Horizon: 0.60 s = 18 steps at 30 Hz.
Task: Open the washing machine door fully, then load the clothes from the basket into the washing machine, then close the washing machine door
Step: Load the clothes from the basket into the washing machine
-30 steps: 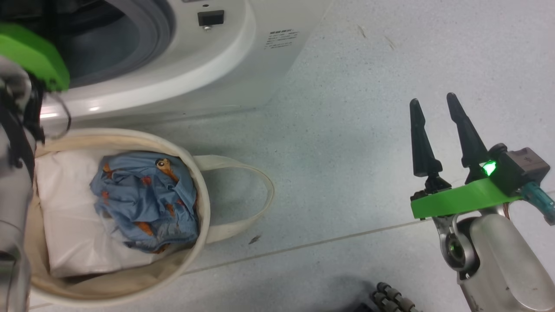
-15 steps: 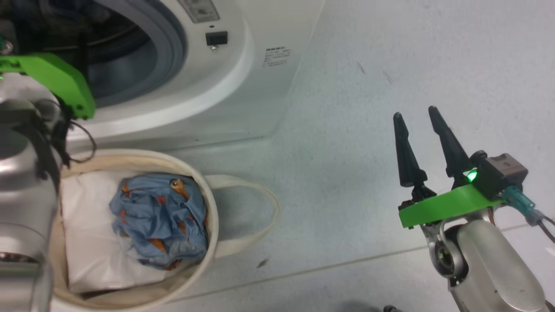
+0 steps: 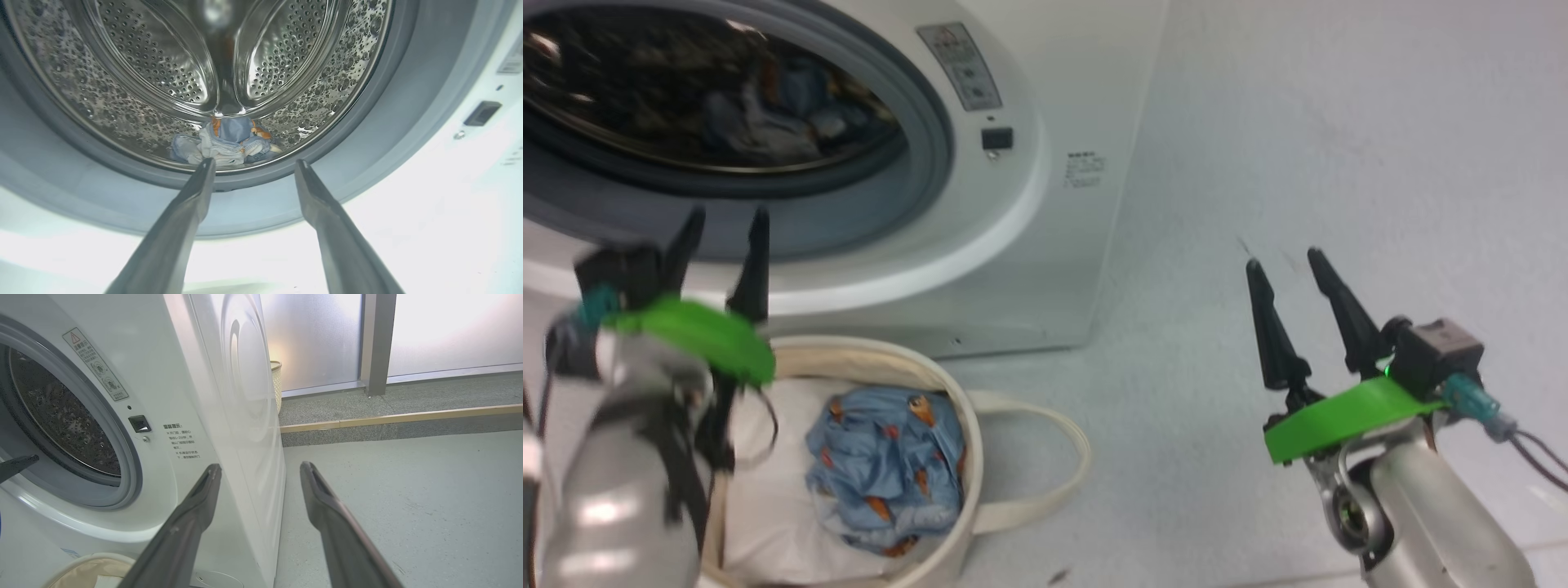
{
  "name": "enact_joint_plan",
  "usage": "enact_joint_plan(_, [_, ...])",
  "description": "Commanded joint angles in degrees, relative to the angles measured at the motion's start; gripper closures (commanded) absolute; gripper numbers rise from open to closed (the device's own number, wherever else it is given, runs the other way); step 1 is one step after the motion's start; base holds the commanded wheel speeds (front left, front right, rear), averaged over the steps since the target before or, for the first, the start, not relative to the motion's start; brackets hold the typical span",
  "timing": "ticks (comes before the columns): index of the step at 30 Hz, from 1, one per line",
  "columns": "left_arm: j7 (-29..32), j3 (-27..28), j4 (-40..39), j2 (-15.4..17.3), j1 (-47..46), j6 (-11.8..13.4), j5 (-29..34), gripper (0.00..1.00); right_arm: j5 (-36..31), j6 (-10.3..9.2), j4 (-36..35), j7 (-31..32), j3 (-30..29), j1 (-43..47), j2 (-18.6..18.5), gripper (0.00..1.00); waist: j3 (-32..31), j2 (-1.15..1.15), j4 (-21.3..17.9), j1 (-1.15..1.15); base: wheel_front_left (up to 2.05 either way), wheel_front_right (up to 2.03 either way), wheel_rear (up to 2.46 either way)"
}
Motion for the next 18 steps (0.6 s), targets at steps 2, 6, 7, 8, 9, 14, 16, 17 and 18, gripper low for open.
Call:
enact_joint_plan(2, [-0.67, 3.03, -5.20, 2.66, 4.21, -0.38, 0.34, 0.00, 0.33, 0.03, -0.98, -0.71, 1.14, 1.37, -0.03, 0.00, -4.76, 0.00, 2.63, 0.02, 0.00, 0.00, 0.00])
enact_joint_plan(6, [-0.68, 5.33, -12.04, 2.09, 12.10, -0.51, 1.07, 0.00, 0.26, 0.03, -0.46, -0.71, 1.11, 3.06, -0.02, 0.00, -7.76, 0.00, 4.40, 0.02, 0.00, 0.00, 0.00])
enact_joint_plan(7, [-0.68, 5.83, -13.63, 1.92, 13.97, -0.53, 1.38, 0.00, 0.24, 0.03, -0.47, -0.71, 0.98, 3.46, 0.09, 0.00, -8.43, 0.00, 4.77, 0.02, 0.00, 0.00, 0.00])
enact_joint_plan(8, [-0.68, 6.54, -15.08, 1.66, 15.75, -0.54, 1.47, 0.00, 0.16, 0.03, -0.49, -0.71, 0.92, 3.85, 0.19, 0.00, -9.12, 0.00, 5.06, 0.02, 0.00, 0.00, 0.00])
enact_joint_plan(9, [-0.68, 6.75, -16.67, 1.48, 17.48, -0.56, 2.09, 0.00, 0.11, 0.03, -0.61, -0.71, 0.79, 4.23, 0.30, 0.00, -9.73, 0.00, 5.37, 0.02, 0.00, 0.00, 0.00])
enact_joint_plan(14, [-0.68, 8.51, -21.71, 0.07, 24.26, -0.65, 2.59, 0.00, -0.58, 0.03, -0.77, -0.71, 0.03, 6.07, 0.41, 0.00, -11.96, 0.00, 6.46, 0.02, 0.00, 0.00, 0.00])
enact_joint_plan(16, [-0.68, 9.11, -22.95, -0.32, 25.95, -0.67, 2.75, 0.00, -0.80, 0.03, -0.87, -0.71, -0.35, 6.65, 0.38, 0.00, -12.34, 0.00, 6.70, 0.02, 0.00, 0.00, 0.00])
enact_joint_plan(17, [-0.68, 9.11, -22.95, -0.32, 25.95, -0.67, 2.75, 0.00, -0.80, 0.03, -0.87, -0.71, -0.35, 6.65, 0.38, 0.00, -12.34, 0.00, 6.70, 0.02, 0.00, 0.00, 0.00])
enact_joint_plan(18, [-0.68, 9.52, -23.50, -0.60, 26.62, -0.69, 2.61, 0.00, -0.90, 0.03, -1.00, -0.71, -0.55, 6.91, 0.42, 0.00, -12.47, 0.00, 6.81, 0.02, 0.00, 0.00, 0.00])
